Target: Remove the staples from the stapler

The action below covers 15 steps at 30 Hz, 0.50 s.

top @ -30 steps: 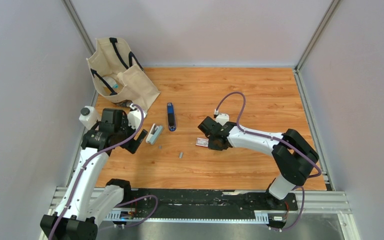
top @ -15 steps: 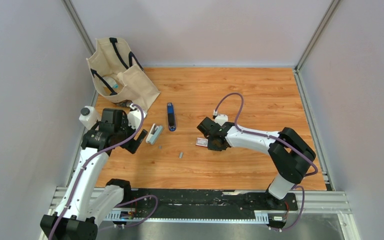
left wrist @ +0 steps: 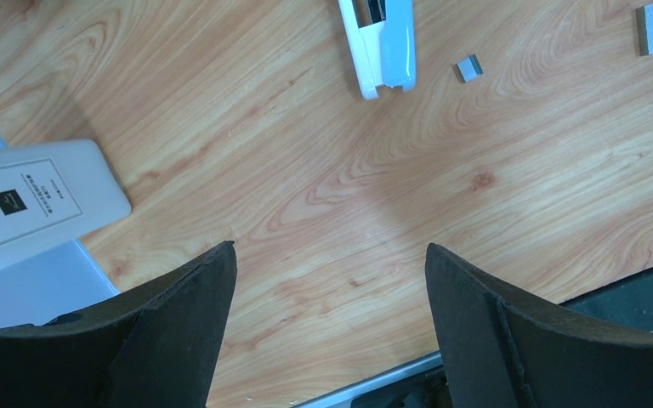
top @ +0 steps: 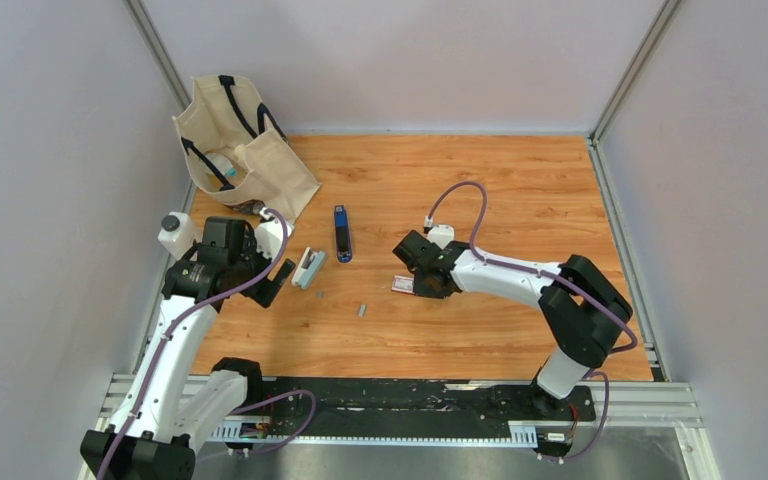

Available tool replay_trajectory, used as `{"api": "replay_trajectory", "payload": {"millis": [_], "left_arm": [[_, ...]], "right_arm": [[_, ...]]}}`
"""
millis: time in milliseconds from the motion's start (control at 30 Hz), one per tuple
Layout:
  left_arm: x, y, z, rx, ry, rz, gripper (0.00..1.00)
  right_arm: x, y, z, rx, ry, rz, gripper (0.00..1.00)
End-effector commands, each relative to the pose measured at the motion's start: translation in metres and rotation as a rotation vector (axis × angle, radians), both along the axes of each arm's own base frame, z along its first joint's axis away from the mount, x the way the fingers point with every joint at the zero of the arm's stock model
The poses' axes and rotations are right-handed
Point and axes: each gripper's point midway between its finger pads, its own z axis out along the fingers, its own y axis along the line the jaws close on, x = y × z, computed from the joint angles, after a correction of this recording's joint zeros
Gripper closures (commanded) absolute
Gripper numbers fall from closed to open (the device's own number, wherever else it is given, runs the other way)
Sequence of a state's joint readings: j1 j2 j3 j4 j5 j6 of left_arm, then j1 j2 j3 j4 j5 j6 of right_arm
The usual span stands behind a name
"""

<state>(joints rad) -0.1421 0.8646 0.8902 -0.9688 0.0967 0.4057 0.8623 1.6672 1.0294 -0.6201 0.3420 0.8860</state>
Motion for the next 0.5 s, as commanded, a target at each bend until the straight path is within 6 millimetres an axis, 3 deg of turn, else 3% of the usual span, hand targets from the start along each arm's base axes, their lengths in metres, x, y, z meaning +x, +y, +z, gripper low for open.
{"api": "replay_trajectory", "payload": {"millis": [0,100,200,400,467], "left_arm": [[0.0,-0.001,0.004,0.0,-0.019,-0.025,0.1],[0.0,-0.001,0.004,-0.002,-0.021,-0.027,0.1],[0.0,-0.003,0.003,-0.012,-0.015,-0.032,0.1],[0.006,-0.017,-0.007,-0.077,0.03,-0.049,0.1],[0.013,-0.023,-0.01,-0.094,0.043,-0.061,0.1]], "right_arm": [[0.009,0.004,0.033,0.057,-0.071,0.005,0.77],[0.01,-0.006,0.052,0.07,-0.112,-0.016,0.73],[0.011,-0.023,0.055,0.093,-0.112,-0.062,0.76],[0.017,-0.063,0.03,0.136,-0.068,-0.154,0.85],[0.015,-0.065,0.023,0.162,-0.066,-0.146,0.85]]}}
